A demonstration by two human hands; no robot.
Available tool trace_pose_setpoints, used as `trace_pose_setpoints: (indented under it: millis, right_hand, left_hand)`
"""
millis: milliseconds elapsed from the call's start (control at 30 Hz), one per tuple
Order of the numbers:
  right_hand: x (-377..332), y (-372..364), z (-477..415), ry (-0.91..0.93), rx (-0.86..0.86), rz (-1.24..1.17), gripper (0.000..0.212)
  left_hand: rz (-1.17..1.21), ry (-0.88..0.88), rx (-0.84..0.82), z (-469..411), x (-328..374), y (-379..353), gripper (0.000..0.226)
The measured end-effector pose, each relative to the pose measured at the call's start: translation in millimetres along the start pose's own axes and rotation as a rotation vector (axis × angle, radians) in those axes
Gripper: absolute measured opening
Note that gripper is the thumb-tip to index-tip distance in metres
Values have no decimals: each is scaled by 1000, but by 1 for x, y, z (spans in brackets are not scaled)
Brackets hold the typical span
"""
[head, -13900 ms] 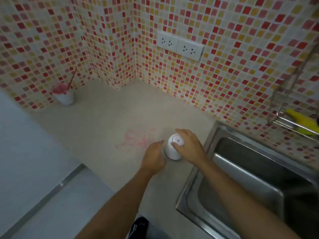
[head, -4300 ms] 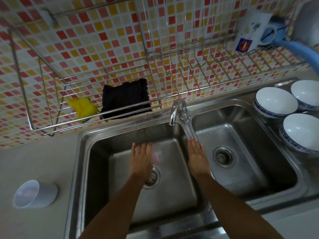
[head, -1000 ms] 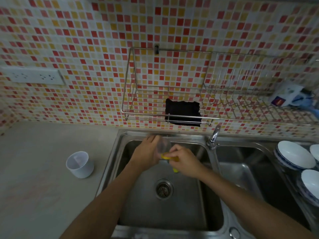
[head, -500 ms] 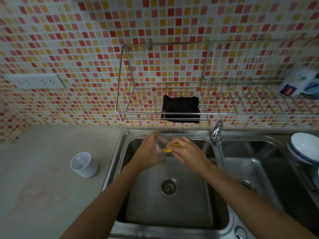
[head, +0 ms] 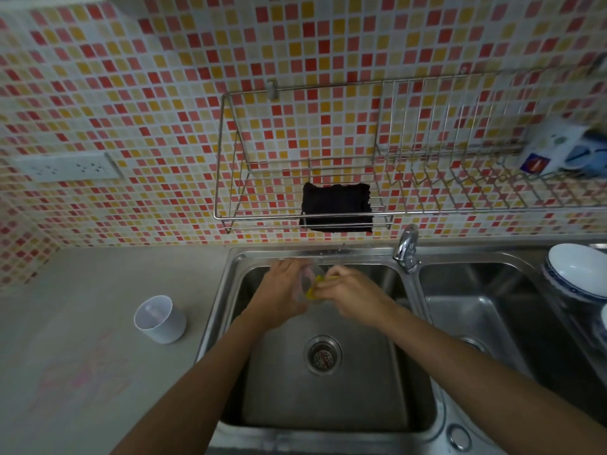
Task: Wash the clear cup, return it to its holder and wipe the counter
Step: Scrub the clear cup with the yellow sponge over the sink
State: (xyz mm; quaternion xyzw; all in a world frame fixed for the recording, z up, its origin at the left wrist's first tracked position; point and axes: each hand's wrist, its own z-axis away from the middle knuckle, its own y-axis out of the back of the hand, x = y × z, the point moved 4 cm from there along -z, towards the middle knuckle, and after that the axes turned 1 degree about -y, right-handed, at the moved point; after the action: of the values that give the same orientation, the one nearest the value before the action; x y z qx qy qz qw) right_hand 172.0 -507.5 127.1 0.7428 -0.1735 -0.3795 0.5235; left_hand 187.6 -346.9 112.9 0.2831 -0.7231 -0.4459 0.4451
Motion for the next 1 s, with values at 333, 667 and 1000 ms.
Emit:
trace_pose_setpoints:
  millis: [333,667,1000]
  right_hand:
    - [3,-19,9,-231,80,-281,24]
    - [10,-12,7,166,92,226,33]
    - [0,2,10,116,195,178,48]
  left_hand:
    - [46,-106,13,1,9,4,69]
    - [53,-60,-116,0,13,8,78]
    - [170,18,80,3,17,9,97]
